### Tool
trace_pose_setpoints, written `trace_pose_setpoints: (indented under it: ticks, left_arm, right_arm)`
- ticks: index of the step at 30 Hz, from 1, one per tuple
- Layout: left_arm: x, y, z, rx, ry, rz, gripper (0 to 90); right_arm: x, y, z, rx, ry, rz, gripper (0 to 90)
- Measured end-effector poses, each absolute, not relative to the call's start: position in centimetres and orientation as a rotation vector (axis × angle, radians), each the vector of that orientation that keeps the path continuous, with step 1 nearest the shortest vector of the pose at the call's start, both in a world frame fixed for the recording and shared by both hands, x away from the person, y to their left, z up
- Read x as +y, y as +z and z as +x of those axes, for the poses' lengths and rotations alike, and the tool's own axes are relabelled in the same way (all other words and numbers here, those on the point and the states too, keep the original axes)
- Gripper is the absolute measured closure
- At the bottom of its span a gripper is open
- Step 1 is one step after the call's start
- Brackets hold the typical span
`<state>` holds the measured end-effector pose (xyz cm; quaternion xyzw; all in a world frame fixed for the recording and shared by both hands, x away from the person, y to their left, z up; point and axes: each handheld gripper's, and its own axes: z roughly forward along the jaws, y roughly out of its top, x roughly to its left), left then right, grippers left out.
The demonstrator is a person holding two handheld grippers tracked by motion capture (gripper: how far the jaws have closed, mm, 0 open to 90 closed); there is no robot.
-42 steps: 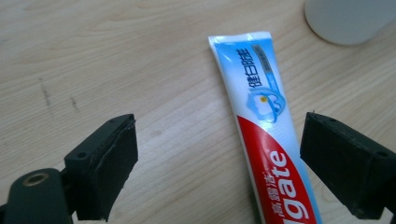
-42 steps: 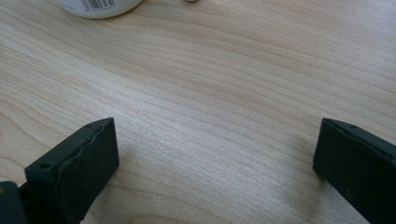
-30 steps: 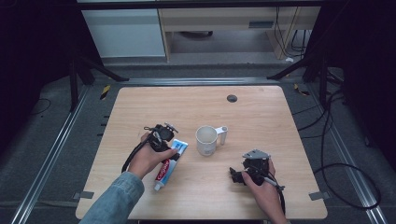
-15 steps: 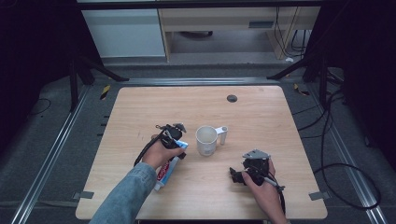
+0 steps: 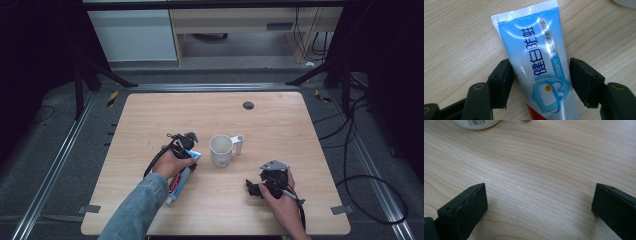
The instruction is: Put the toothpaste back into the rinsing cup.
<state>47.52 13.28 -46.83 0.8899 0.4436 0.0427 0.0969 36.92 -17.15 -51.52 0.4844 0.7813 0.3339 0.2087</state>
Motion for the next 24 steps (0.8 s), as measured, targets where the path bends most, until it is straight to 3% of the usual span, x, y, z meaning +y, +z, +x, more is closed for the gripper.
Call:
trace_pose_setpoints:
  ticks: [9,16,24]
  left_arm:
    - [13.3,-46.7,47.2,1.269,0.151,2.653,48.1]
    - [13.5,-45.9,46.6,1.184,0.188,2.653,68.2]
    - [14.4,-43.6,45.1,1.123,0.223,2.572,71.2]
  right_arm:
    - [-17.1,-51.5,36.9,2.174,0.929,1.347,0.4]
    - [-17.1,-51.5,36.9,2.173,0.931,1.347,0.4]
    - [-17.1,-51.5,36.9,2.174,0.931,1.347,0.4]
